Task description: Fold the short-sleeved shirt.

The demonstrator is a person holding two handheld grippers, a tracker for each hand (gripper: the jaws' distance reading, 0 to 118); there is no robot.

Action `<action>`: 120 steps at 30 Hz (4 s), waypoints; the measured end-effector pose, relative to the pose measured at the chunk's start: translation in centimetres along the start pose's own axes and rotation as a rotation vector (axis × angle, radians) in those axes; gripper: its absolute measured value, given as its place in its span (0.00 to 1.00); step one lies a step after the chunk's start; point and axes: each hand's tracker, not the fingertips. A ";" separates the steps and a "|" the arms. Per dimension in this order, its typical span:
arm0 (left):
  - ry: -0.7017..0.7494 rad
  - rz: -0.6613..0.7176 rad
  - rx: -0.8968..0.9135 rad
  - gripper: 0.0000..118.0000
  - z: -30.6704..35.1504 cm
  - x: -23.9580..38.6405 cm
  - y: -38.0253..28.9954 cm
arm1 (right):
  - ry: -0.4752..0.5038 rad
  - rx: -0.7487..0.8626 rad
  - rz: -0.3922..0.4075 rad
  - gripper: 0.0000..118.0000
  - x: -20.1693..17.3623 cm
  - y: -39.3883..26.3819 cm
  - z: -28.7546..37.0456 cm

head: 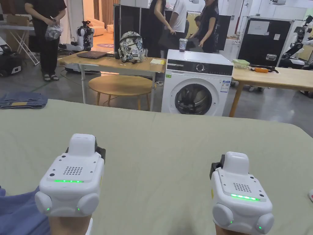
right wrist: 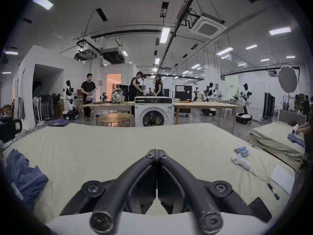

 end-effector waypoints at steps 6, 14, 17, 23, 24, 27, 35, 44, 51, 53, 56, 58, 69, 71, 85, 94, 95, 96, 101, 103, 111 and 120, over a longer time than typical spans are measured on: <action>0.030 -0.028 -0.012 0.00 1.1 -2.1 0.2 | 0.020 -0.029 -0.015 0.00 -1.2 0.4 0.8; 0.177 0.023 -0.100 0.00 3.2 -9.9 0.2 | 0.132 -0.049 0.065 0.00 -6.3 -0.1 0.6; 0.209 0.005 -0.183 0.00 3.8 -13.2 0.1 | 0.174 -0.067 0.068 0.00 -8.3 0.0 1.2; 0.260 -0.037 -0.390 0.00 4.9 -18.9 -0.7 | 0.266 -0.117 0.100 0.00 -12.2 -0.9 0.6; 0.258 -0.014 -0.441 0.00 4.8 -20.2 -1.2 | 0.276 -0.126 0.108 0.00 -12.7 -1.1 0.6; 0.219 0.057 -0.609 0.00 4.3 -23.5 -2.9 | 0.302 -0.157 0.131 0.00 -13.6 -1.7 0.5; 0.097 0.266 -0.864 0.41 1.9 -28.9 -9.3 | 0.325 -0.207 0.188 0.00 -14.2 -2.3 0.4; 0.109 0.202 -1.073 0.67 -1.8 -26.6 -14.1 | 0.299 -0.267 0.222 0.00 -13.7 -4.3 -0.5; 0.198 0.016 -0.975 0.00 -2.0 -25.3 -13.9 | 0.281 -0.299 0.235 0.00 -13.4 -5.2 -0.4; 0.162 0.072 -0.983 0.00 -1.9 -25.8 -14.6 | 0.284 -0.304 0.232 0.00 -13.4 -5.2 0.1; 0.159 0.116 -0.930 0.00 0.1 -25.6 -13.5 | 0.286 -0.307 0.223 0.00 -13.1 -5.2 0.4; 0.172 0.129 -0.818 0.00 1.1 -25.7 -12.3 | 0.281 -0.300 0.212 0.00 -12.9 -5.7 -0.2; 0.177 0.105 -0.494 0.00 2.4 -24.1 -1.8 | 0.219 -0.176 0.072 0.00 -9.1 -3.8 0.9; 0.140 0.096 -0.435 0.00 2.2 -23.0 0.7 | 0.203 -0.146 0.067 0.00 -8.4 -3.4 1.1; -0.258 0.025 -0.187 0.00 -1.4 -5.8 16.1 | 0.083 -0.064 -0.010 0.00 -0.6 -0.9 2.9; -0.573 -0.046 -0.291 0.00 -4.3 10.8 13.7 | -0.043 -0.071 -0.038 0.00 6.2 -1.3 5.1; -0.607 -0.048 -0.310 0.00 -5.0 12.3 12.8 | -0.056 -0.074 -0.035 0.00 6.9 -1.5 5.3; -0.644 -0.052 -0.327 0.00 -5.0 13.8 11.8 | -0.073 -0.079 -0.036 0.00 7.6 -1.7 5.5; -0.750 -0.107 -0.416 0.00 -4.4 19.0 6.4 | -0.121 -0.112 -0.049 0.00 10.3 -3.0 6.7; -0.762 -0.101 -0.449 0.00 -3.2 20.4 4.1 | -0.135 -0.128 -0.046 0.00 11.0 -3.7 7.0; -0.722 -0.075 -0.512 0.46 -1.8 20.2 -1.2 | -0.134 -0.193 -0.036 0.00 11.1 -5.7 7.2; -0.573 -0.003 -0.380 0.41 0.7 12.3 -0.1 | -0.066 -0.164 -0.025 0.00 8.1 -3.9 7.0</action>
